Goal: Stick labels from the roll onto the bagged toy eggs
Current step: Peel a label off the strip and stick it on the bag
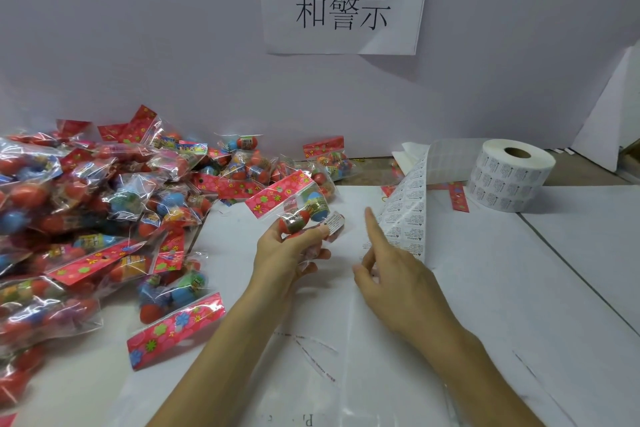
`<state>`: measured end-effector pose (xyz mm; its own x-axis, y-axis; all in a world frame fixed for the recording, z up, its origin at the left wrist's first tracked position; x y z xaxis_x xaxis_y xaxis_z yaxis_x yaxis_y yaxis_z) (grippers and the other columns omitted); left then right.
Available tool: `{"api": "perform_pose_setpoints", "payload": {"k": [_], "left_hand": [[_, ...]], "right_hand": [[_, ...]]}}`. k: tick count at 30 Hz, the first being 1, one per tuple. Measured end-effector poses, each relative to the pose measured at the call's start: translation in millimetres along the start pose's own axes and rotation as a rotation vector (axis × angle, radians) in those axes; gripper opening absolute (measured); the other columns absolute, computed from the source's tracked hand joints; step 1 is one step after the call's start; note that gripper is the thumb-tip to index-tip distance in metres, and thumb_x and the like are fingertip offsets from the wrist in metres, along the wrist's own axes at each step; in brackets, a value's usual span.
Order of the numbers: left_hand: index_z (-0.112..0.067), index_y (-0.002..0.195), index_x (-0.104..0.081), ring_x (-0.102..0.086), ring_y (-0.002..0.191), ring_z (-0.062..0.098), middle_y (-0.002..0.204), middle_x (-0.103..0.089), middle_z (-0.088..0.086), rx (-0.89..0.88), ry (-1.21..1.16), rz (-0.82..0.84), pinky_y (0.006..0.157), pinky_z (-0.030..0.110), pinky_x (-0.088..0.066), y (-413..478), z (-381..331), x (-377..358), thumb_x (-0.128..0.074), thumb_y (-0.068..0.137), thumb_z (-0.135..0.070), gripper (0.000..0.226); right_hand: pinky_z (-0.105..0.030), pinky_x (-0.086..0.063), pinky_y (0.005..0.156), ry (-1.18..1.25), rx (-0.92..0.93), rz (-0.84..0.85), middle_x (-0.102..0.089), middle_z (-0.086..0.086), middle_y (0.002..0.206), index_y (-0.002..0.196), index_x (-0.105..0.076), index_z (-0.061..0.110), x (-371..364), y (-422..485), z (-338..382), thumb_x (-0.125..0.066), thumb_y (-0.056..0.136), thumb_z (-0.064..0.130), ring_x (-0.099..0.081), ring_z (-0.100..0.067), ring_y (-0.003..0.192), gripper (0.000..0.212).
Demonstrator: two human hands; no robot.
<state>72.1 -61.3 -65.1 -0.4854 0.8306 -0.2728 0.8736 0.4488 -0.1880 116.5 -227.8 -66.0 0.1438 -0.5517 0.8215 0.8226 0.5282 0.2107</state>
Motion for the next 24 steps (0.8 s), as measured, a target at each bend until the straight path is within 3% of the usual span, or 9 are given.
{"api": "perform_pose_setpoints", "payload": {"k": [3, 8, 11, 15, 17, 21, 24], "left_hand": [[-0.023, 0.122, -0.062, -0.074, 0.071, 0.014, 0.079, -0.075, -0.001, 0.022, 0.003, 0.005, 0.053, 0.019, -0.052, 0, -1, 0, -0.079, 0.088, -0.017, 0.038], [-0.024, 0.122, -0.061, -0.074, 0.072, 0.016, 0.099, -0.079, 0.006, 0.015, 0.023, 0.042, 0.057, 0.023, -0.054, -1, -2, -1, -0.079, 0.087, -0.016, 0.04], [-0.023, 0.12, -0.061, -0.075, 0.072, 0.017, 0.097, -0.08, 0.004, -0.019, 0.054, 0.106, 0.06, 0.025, -0.057, -3, -3, -3, -0.08, 0.086, -0.016, 0.04], [-0.021, 0.121, -0.062, -0.075, 0.074, 0.02, 0.095, -0.079, 0.002, -0.081, 0.12, 0.174, 0.062, 0.026, -0.057, -9, -4, -10, -0.085, 0.079, -0.024, 0.048], [-0.02, 0.12, -0.063, -0.075, 0.075, 0.022, 0.096, -0.079, 0.003, -0.105, 0.139, 0.2, 0.061, 0.026, -0.057, -12, -4, -13, -0.092, 0.071, -0.028, 0.058], [-0.02, 0.12, -0.062, -0.075, 0.077, 0.024, 0.096, -0.079, 0.004, -0.129, 0.174, 0.217, 0.062, 0.027, -0.057, -14, -4, -15, -0.094, 0.067, -0.028, 0.062], [-0.019, 0.121, -0.062, -0.075, 0.077, 0.023, 0.096, -0.079, 0.004, -0.132, 0.19, 0.226, 0.063, 0.028, -0.056, -14, -5, -16, -0.087, 0.066, -0.033, 0.062]], "right_hand": [[-0.037, -0.049, 0.082, -0.017, -0.111, 0.0, -0.063, 0.012, 0.094, 0.162, -0.003, 0.037, 6, 3, -9, -0.053, 0.099, 0.035, -0.06, -0.015, 0.09, 0.08], [-0.027, -0.051, 0.074, 0.311, -0.111, -0.175, -0.063, 0.016, 0.096, 0.148, -0.043, 0.039, 15, 5, -5, -0.061, 0.096, 0.047, -0.062, -0.007, 0.073, 0.056], [-0.018, -0.051, 0.062, 0.513, -0.144, -0.134, -0.065, 0.013, 0.102, 0.138, -0.05, 0.04, 16, 4, 2, -0.063, 0.086, 0.061, -0.069, -0.009, 0.074, 0.058], [-0.024, -0.055, 0.065, 0.629, -0.172, -0.103, -0.068, 0.01, 0.104, 0.124, -0.055, 0.042, 18, 1, 7, -0.061, 0.074, 0.071, -0.072, -0.01, 0.077, 0.058], [-0.027, -0.056, 0.065, 0.657, -0.175, -0.112, -0.07, 0.008, 0.102, 0.117, -0.059, 0.042, 19, 2, 7, -0.066, 0.08, 0.068, -0.072, -0.013, 0.076, 0.046], [-0.024, -0.054, 0.058, 0.677, -0.145, -0.147, -0.074, 0.002, 0.083, 0.101, -0.069, 0.031, 18, 2, 4, -0.074, 0.089, 0.04, -0.071, -0.014, 0.067, 0.015], [-0.022, -0.053, 0.056, 0.748, -0.139, -0.139, -0.074, -0.001, 0.075, 0.097, -0.072, 0.023, 18, 4, 3, -0.072, 0.093, 0.029, -0.07, -0.014, 0.064, 0.007]]}}
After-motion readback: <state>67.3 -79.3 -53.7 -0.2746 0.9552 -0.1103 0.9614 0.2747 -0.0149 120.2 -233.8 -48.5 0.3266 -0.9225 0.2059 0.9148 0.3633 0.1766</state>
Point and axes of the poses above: each hand's wrist, its own y-axis towards the middle knuckle, its own x-axis out of the back of the hand, z = x × y, the point moved 2 cm from there along y, towards the middle knuckle
